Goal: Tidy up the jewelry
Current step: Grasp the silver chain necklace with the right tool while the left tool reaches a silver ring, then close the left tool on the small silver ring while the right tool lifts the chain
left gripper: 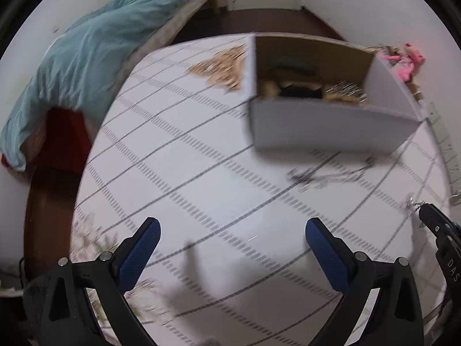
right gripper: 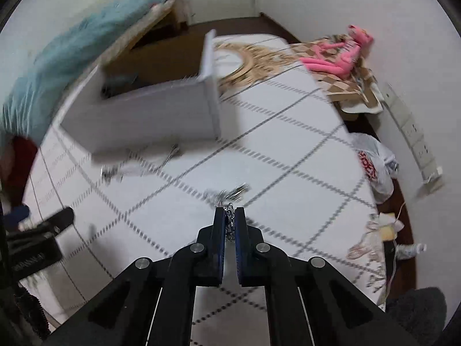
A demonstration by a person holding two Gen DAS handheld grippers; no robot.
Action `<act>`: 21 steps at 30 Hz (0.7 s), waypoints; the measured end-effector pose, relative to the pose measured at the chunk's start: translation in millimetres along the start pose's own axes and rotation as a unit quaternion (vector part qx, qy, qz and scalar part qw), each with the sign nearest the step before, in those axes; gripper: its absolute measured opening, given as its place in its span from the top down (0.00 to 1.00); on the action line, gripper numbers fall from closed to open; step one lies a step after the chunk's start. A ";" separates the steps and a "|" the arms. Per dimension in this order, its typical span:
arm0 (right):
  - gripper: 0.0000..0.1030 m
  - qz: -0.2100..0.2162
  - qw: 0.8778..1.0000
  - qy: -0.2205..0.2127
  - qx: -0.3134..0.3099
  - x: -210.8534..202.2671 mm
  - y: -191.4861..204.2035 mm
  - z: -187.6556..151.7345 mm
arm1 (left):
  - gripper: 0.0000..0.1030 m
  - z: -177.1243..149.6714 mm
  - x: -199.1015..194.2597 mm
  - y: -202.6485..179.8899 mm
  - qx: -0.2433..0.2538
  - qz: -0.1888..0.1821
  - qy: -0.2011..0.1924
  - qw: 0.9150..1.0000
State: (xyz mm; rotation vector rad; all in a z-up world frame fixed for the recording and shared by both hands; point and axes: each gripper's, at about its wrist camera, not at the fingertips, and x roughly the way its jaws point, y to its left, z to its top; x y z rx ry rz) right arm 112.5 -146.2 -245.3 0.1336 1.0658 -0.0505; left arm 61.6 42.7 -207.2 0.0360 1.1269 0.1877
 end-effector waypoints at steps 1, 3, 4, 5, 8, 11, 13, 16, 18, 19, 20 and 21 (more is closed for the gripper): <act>0.94 0.003 1.000 -0.004 0.011 -3.5 -7.2 3.8 | 0.00 4.4 1.0 -6.4 0.002 -0.010 -0.002 1.000; 0.94 0.005 1.000 -0.009 0.027 -7.1 -21.2 10.5 | 0.01 13.3 1.9 -24.5 0.007 -0.034 -0.008 0.999; 0.94 0.005 0.999 -0.008 0.032 -6.5 -25.9 12.7 | 0.01 15.9 2.5 -30.8 0.009 -0.042 -0.010 0.999; 0.94 0.004 0.999 -0.008 0.037 -5.2 -31.3 14.0 | 0.01 19.8 5.1 -38.5 0.014 -0.050 -0.011 0.999; 0.94 0.003 0.999 0.001 0.054 2.8 -47.5 16.3 | 0.15 29.1 12.8 -67.3 0.036 -0.065 -0.014 0.997; 0.94 0.004 0.997 0.007 0.071 9.0 -61.9 17.9 | 0.19 36.0 23.4 -85.6 0.050 -0.071 -0.012 0.996; 0.94 0.006 0.997 0.010 0.083 12.7 -69.8 18.8 | 0.28 39.1 28.8 -97.3 0.063 -0.067 -0.013 0.996; 0.94 0.007 0.996 0.009 0.092 12.8 -75.6 20.3 | 0.42 40.7 35.7 -108.7 0.075 -0.065 -0.010 0.995; 0.94 0.007 0.996 0.008 0.094 13.5 -77.7 21.6 | 0.54 41.0 38.7 -112.6 0.079 -0.064 -0.010 0.995; 0.94 0.007 0.995 0.008 0.095 13.3 -78.2 21.8 | 0.59 41.1 38.3 -112.4 0.077 -0.065 -0.014 0.995; 0.94 0.007 0.995 0.008 0.095 13.5 -78.7 22.2 | 0.66 41.6 38.3 -112.9 0.077 -0.066 -0.017 0.995; 0.94 0.007 0.995 0.008 0.096 13.5 -79.0 22.7 | 0.73 42.1 38.2 -113.8 0.079 -0.068 -0.019 0.994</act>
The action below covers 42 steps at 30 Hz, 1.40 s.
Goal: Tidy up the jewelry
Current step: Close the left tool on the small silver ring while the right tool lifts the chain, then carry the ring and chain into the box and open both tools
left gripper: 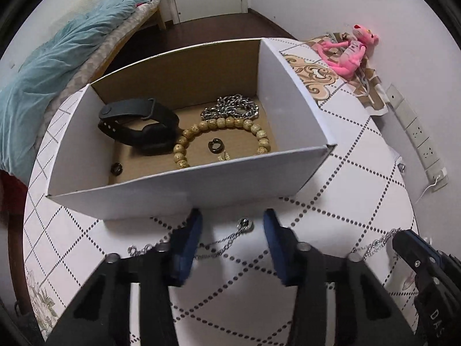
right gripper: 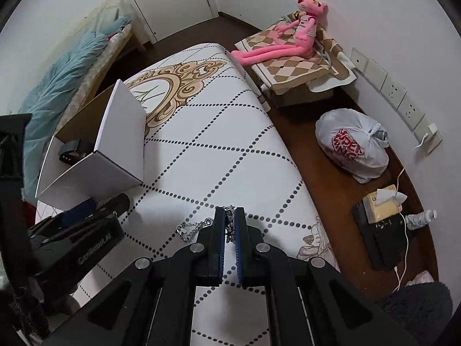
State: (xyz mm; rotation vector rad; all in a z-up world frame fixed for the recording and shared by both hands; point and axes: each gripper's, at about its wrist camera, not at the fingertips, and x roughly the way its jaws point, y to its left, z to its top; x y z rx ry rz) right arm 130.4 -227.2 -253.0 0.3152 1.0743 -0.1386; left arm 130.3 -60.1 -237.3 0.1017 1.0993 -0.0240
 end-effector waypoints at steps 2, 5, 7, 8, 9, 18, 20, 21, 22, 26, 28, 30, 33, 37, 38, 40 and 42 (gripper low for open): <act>0.94 0.001 1.000 0.000 0.000 -0.3 0.2 0.3 | 0.93 1.8 0.7 -0.6 0.003 0.000 -0.001 1.000; 0.94 0.004 1.000 -0.001 -0.001 -2.7 2.7 0.0 | 0.93 0.1 -2.6 2.9 0.000 -0.005 -0.008 1.000; 0.94 0.010 1.000 -0.002 -0.002 -6.0 5.7 -0.5 | 0.93 -2.6 -9.1 7.6 -0.004 -0.009 -0.014 1.000; 0.94 0.013 1.000 -0.002 -0.002 -8.5 6.8 -0.8 | 0.93 -3.9 -13.0 10.2 -0.007 -0.012 -0.015 1.000; 0.94 0.017 1.000 -0.004 -0.003 -11.6 8.9 -1.0 | 0.93 -6.3 -20.6 15.3 -0.013 -0.017 -0.019 1.000; 0.94 0.088 0.996 -0.015 -0.017 -59.4 34.5 7.6 | 0.93 -14.0 -104.4 62.6 -0.052 -0.065 -0.053 0.995; 0.94 0.108 0.994 -0.021 -0.020 -73.8 43.7 18.0 | 0.93 -7.4 -127.5 73.3 -0.060 -0.081 -0.067 0.993; 0.94 0.114 0.993 -0.025 -0.023 -79.1 47.2 22.5 | 0.93 -2.0 -138.4 77.2 -0.060 -0.089 -0.074 0.992; 0.94 0.123 0.992 -0.032 -0.027 -87.7 53.3 30.2 | 0.93 3.7 -147.0 81.0 -0.061 -0.096 -0.078 0.990; 0.94 0.147 0.987 -0.054 -0.042 -113.5 75.5 58.9 | 0.93 37.4 -184.0 95.0 -0.059 -0.120 -0.110 0.985; 0.94 0.156 0.984 -0.065 -0.054 -124.0 89.7 75.6 | 0.93 53.9 -193.8 101.5 -0.059 -0.129 -0.120 0.983; 0.94 0.161 0.983 -0.067 -0.065 -127.3 101.1 90.6 | 0.93 73.7 -199.6 110.0 -0.065 -0.139 -0.124 0.980; 0.94 0.164 0.981 -0.056 -0.081 -120.1 120.9 113.6 | 0.93 97.6 -195.7 119.8 -0.063 -0.133 -0.123 0.981; 0.94 0.166 0.981 -0.015 -0.095 -91.8 140.3 137.6 | 0.93 115.5 -172.8 130.5 -0.064 -0.127 -0.097 0.985; 0.94 0.165 0.981 -0.003 -0.098 -84.3 144.0 141.9 | 0.93 117.2 -165.6 132.5 -0.068 -0.128 -0.088 0.986; 0.94 0.163 0.981 0.025 -0.104 -65.3 151.1 148.9 | 0.93 120.2 -149.7 136.9 -0.073 -0.132 -0.067 0.986; 0.94 0.155 0.981 0.043 -0.111 -50.1 156.2 152.3 | 0.93 121.0 -133.4 140.7 -0.081 -0.134 -0.047 0.987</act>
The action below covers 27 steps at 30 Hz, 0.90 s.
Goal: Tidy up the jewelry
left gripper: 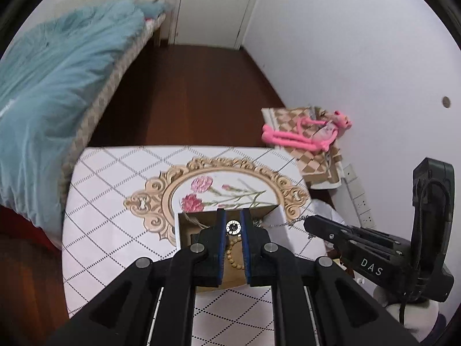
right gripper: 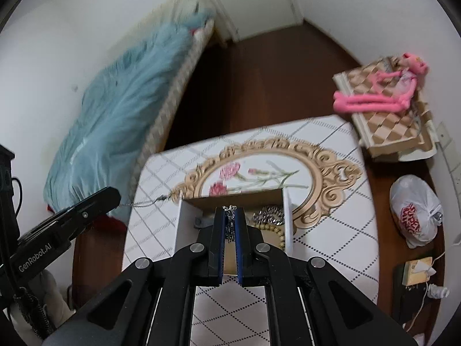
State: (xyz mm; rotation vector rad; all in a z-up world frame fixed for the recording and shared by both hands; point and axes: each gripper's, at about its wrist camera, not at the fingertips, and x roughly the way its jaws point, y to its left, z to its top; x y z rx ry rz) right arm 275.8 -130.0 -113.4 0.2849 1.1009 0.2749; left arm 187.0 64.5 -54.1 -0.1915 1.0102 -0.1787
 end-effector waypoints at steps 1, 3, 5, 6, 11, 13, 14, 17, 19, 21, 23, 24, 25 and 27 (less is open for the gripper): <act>0.94 -0.003 1.000 0.012 -0.005 8.7 -0.1 2.5 | 0.93 0.1 4.0 1.5 -0.003 -0.001 0.006 1.000; 0.94 -0.012 0.999 0.029 -0.012 21.9 -0.9 4.0 | 0.93 -1.3 14.4 4.7 -0.008 -0.002 0.021 1.000; 0.94 -0.017 0.999 0.046 -0.018 32.3 -3.8 3.8 | 0.93 -2.6 23.6 6.2 -0.010 -0.001 0.032 0.999; 0.94 -0.020 0.998 0.053 -0.019 36.7 -5.2 3.7 | 0.93 -2.5 26.8 6.6 -0.011 -0.002 0.037 0.999; 0.94 -0.031 0.994 0.099 -0.025 58.1 -10.6 4.6 | 0.91 -1.8 45.8 9.5 -0.022 0.019 0.068 0.997; 0.93 -0.036 0.991 0.123 -0.025 65.9 -12.4 2.9 | 0.91 -2.2 51.0 9.9 -0.021 0.035 0.077 0.996; 0.93 -0.038 0.990 0.133 -0.026 69.1 -12.3 2.4 | 0.90 -2.4 52.6 11.3 -0.021 0.040 0.079 0.996; 0.93 -0.055 0.987 0.147 -0.030 74.3 -13.5 0.9 | 0.85 -2.2 54.0 14.0 -0.016 0.066 0.077 0.995; 0.87 -0.062 0.987 0.146 -0.034 72.9 -12.5 0.5 | 0.70 -1.7 52.8 16.2 -0.015 0.082 0.071 0.994; 0.69 -0.063 0.987 0.142 -0.034 70.2 -11.1 1.1 | 0.42 -1.8 48.9 20.0 -0.016 0.095 0.061 0.993; 0.50 -0.069 0.988 0.133 -0.038 65.9 -8.2 1.8 | 0.32 -2.2 43.9 23.0 -0.020 0.099 0.050 0.994; 0.46 -0.073 0.988 0.127 -0.040 63.4 -6.8 2.1 | 0.32 -1.8 42.8 23.7 -0.021 0.104 0.048 0.993; 0.45 -0.080 0.988 0.122 -0.043 61.0 -5.7 1.9 | 0.32 -2.7 41.7 24.5 -0.021 0.110 0.047 0.993; 0.41 -0.099 0.988 0.111 -0.050 56.8 -4.0 0.4 | 0.22 -7.2 39.7 26.4 -0.023 0.121 0.045 0.991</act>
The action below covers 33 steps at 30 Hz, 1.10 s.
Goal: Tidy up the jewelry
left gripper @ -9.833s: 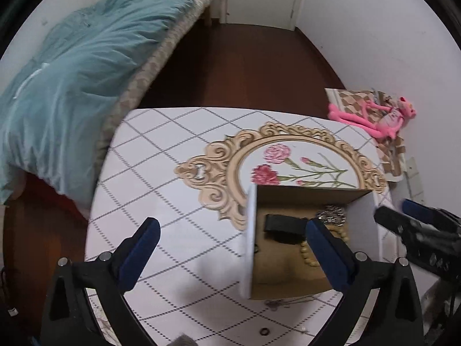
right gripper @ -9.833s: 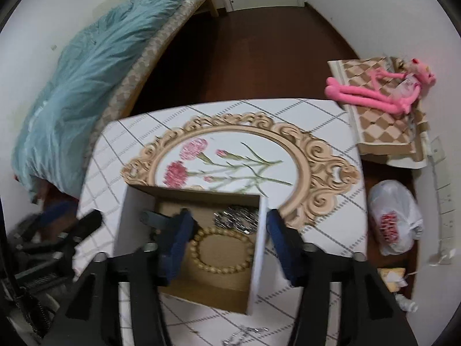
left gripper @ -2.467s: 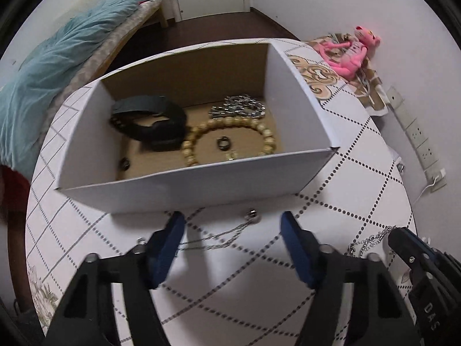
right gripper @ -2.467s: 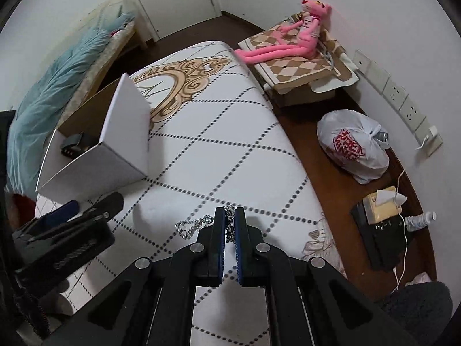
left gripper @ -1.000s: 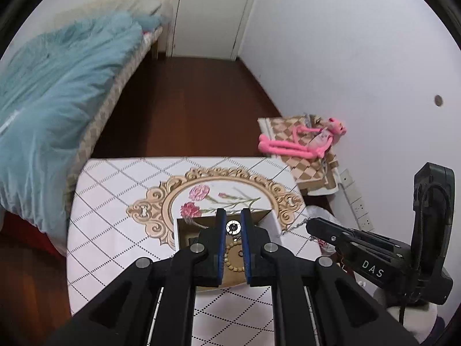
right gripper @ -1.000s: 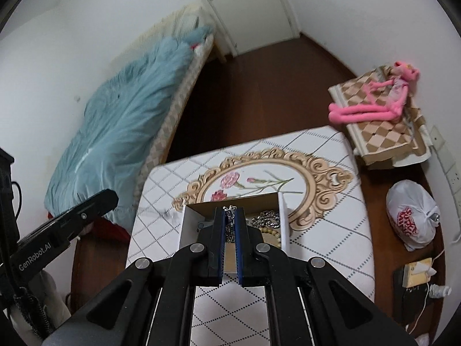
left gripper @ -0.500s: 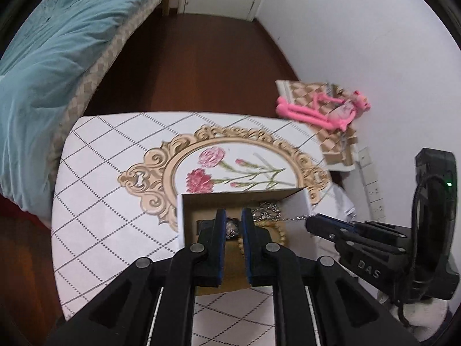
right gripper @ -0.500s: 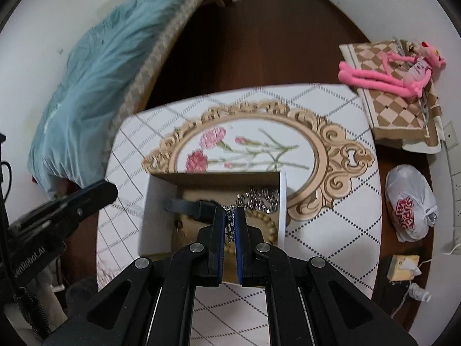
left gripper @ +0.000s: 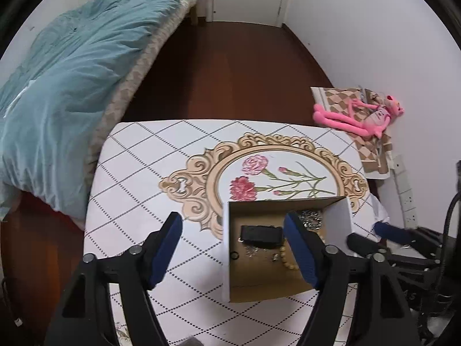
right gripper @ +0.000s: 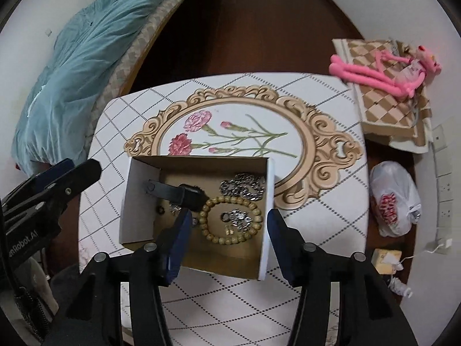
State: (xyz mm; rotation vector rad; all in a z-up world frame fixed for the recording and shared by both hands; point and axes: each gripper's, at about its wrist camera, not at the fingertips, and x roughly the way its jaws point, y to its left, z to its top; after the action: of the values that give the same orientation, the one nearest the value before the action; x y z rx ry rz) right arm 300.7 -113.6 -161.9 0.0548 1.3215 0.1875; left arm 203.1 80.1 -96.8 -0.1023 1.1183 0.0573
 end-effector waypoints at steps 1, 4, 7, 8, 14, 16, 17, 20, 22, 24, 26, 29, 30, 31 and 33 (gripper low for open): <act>0.29 -0.015 1.000 -0.006 -0.001 -1.9 0.0 -2.0 | 0.05 -2.5 -0.1 0.6 0.000 0.005 -0.001 1.000; 0.07 -0.058 0.998 -0.021 -0.005 -3.8 -1.4 -10.6 | 0.00 -14.9 -0.4 0.8 0.003 0.026 -0.011 1.000; 0.06 -0.085 0.996 -0.020 0.000 0.8 -5.1 -21.5 | 0.00 -29.2 2.9 0.3 0.006 0.051 -0.013 0.999; 0.06 -0.087 0.996 -0.019 0.003 2.3 -6.9 -25.5 | 0.00 -34.2 4.2 0.8 0.004 0.054 -0.011 0.998; 0.01 -0.115 0.993 -0.032 0.017 2.9 -15.2 -51.7 | 0.00 -53.0 3.6 -3.1 0.002 0.061 -0.004 0.998; 0.01 -0.115 0.992 -0.036 0.023 -2.1 -17.2 -58.5 | 0.00 -57.9 -2.2 -4.7 0.000 0.059 -0.007 0.998; 0.01 -0.115 0.992 -0.038 0.024 -4.0 -16.9 -60.7 | 0.00 -59.8 -5.3 -5.7 -0.001 0.059 -0.009 0.998; 0.01 -0.115 0.992 -0.051 0.027 -17.7 -14.0 -68.6 | 0.00 -65.7 -22.7 -8.2 -0.004 0.057 -0.023 0.998; 0.01 -0.113 0.991 -0.065 0.029 -32.7 -12.1 -75.5 | 0.00 -69.8 -35.9 -10.7 -0.004 0.055 -0.033 0.998; 0.01 -0.112 0.990 -0.080 0.030 -48.2 -9.6 -82.2 | 0.00 -74.3 -52.8 -12.6 -0.005 0.052 -0.046 0.998; 0.01 -0.111 0.989 -0.096 0.031 -65.4 -6.2 -89.7 | 0.00 -80.5 -73.1 -14.7 -0.004 0.046 -0.060 0.997; 0.01 -0.112 0.986 -0.123 0.032 -94.9 -2.0 -102.9 | 0.00 -88.7 -98.9 -18.4 0.000 0.039 -0.081 0.996; 0.01 -0.112 0.984 -0.133 0.032 -104.7 0.1 -108.1 | 0.00 -92.7 -111.1 -19.3 0.002 0.037 -0.090 0.995; 0.01 -0.111 0.983 -0.141 0.032 -114.5 2.6 -113.2 | 0.00 -95.3 -118.0 -19.8 0.002 0.035 -0.095 0.995; 0.01 -0.108 0.982 -0.154 0.032 -131.5 7.1 -123.1 | 0.00 -101.6 -137.7 -20.0 0.001 0.029 -0.109 0.994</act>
State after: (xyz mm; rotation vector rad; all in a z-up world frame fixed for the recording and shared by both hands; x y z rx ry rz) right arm 150.2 -136.8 -65.4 -0.0054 1.0146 -0.0474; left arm 54.1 49.7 -15.8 -0.0603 0.9027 0.1175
